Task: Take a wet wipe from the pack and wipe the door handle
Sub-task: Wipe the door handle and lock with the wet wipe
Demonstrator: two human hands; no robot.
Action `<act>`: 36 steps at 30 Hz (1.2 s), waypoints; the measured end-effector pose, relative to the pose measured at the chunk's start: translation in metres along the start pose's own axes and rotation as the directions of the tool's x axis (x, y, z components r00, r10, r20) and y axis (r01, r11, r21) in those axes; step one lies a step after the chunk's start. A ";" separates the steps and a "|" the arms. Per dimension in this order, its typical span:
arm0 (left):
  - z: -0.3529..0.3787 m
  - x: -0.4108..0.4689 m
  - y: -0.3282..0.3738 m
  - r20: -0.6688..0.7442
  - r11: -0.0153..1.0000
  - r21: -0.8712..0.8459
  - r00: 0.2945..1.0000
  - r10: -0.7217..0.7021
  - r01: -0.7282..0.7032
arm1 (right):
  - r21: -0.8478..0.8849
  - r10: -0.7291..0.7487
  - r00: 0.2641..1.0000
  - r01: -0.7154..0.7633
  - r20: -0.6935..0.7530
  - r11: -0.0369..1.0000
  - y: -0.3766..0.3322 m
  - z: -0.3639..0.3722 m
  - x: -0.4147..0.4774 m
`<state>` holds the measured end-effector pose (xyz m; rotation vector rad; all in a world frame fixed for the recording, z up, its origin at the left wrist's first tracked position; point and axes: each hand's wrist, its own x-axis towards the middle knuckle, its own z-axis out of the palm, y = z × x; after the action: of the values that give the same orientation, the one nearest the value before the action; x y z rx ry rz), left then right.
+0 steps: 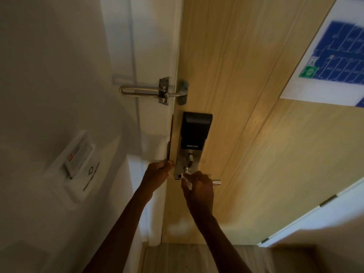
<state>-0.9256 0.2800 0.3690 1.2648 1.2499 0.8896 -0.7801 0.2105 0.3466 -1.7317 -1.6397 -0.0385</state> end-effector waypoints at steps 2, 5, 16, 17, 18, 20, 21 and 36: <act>-0.005 0.002 -0.003 -0.005 0.996 -0.082 0.999 -0.038 0.037 | -0.095 -0.042 0.999 0.042 0.008 0.995 0.001 0.005 0.006; -0.007 0.004 -0.007 -0.015 0.988 -0.140 0.998 -0.065 0.062 | -0.183 -0.083 0.996 0.085 0.018 0.979 0.002 0.014 0.013; -0.008 0.002 -0.004 -0.028 0.995 -0.084 0.998 -0.055 0.052 | -0.318 -0.312 0.944 0.329 0.104 0.889 0.011 0.011 0.018; -0.008 0.002 -0.005 -0.027 0.998 -0.046 0.999 -0.047 0.045 | -0.307 -0.353 0.928 0.374 0.121 0.875 0.014 0.006 0.017; -0.007 0.003 -0.007 -0.026 0.999 -0.014 0.999 -0.040 0.039 | -0.286 -0.381 0.915 0.403 0.131 0.870 0.018 0.001 0.015; -0.004 0.002 -0.006 -0.029 0.999 0.006 0.999 -0.032 0.032 | -0.224 -0.402 0.909 0.417 0.112 0.881 0.024 -0.007 0.010; -0.002 0.002 -0.004 -0.027 1.000 0.007 0.999 -0.026 0.026 | -0.188 -0.386 0.918 0.397 0.094 0.899 0.026 -0.009 0.007; 0.001 0.015 0.004 0.011 0.998 0.034 0.998 0.055 -0.055 | 0.260 0.250 0.955 -0.285 0.158 0.923 0.025 -0.001 0.044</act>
<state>-0.9219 0.2951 0.3707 1.3348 1.2317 0.9032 -0.7499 0.2496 0.3563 -1.7456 -1.3977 0.4194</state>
